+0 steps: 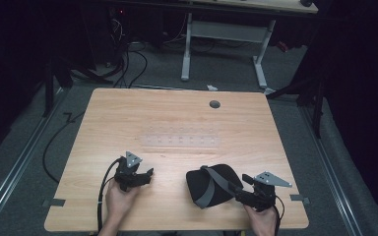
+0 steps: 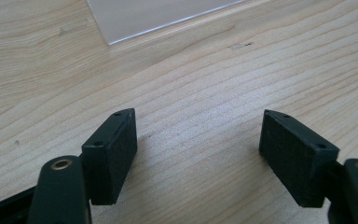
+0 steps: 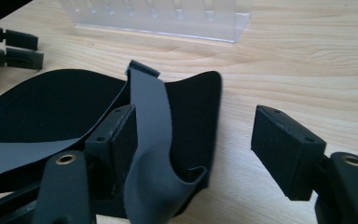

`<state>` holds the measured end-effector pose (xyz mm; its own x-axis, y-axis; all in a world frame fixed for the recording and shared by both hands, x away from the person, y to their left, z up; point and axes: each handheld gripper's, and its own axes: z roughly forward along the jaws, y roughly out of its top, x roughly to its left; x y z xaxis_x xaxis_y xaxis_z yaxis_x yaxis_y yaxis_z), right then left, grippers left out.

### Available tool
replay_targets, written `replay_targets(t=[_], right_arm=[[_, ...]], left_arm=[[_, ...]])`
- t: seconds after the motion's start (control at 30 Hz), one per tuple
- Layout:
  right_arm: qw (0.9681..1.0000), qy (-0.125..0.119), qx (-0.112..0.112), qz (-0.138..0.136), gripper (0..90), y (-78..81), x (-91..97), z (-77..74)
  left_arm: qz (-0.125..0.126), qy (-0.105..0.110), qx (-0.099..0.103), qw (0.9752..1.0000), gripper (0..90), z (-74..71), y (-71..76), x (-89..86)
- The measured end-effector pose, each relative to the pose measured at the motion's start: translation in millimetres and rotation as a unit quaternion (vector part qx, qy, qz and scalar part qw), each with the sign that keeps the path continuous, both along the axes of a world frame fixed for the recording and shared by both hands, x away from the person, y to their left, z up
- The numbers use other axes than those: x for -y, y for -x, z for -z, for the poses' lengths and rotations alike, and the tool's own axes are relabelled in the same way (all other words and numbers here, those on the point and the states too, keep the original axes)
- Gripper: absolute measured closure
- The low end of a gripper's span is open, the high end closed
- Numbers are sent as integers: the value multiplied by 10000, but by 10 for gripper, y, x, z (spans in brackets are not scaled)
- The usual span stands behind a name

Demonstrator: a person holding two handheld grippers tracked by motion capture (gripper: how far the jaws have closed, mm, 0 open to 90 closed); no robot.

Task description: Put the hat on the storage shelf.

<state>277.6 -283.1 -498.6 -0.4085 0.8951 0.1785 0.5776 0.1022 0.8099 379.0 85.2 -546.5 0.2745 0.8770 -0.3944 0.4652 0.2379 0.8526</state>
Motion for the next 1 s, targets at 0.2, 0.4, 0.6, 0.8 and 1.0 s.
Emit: replay_targets(t=[0.2,0.4,0.6,0.8,1.0], right_arm=[[9998,12,-115,-169,340,-31,-78,40],[9991,-16,-283,-304,379,-83,-124,110],[9982,10,-409,-431,447,-132,-168,209],[9975,2,-471,-530,550,-120,-193,237],[9966,-117,-465,-669,637,-116,-184,241]], left_arm=[[2,-6,7,10000,280,1,0,1],[2,-7,7,10000,280,1,1,1],[2,-8,7,10000,281,1,1,1],[2,-9,8,10000,280,1,1,1],[1,-13,9,10000,280,2,2,1]])
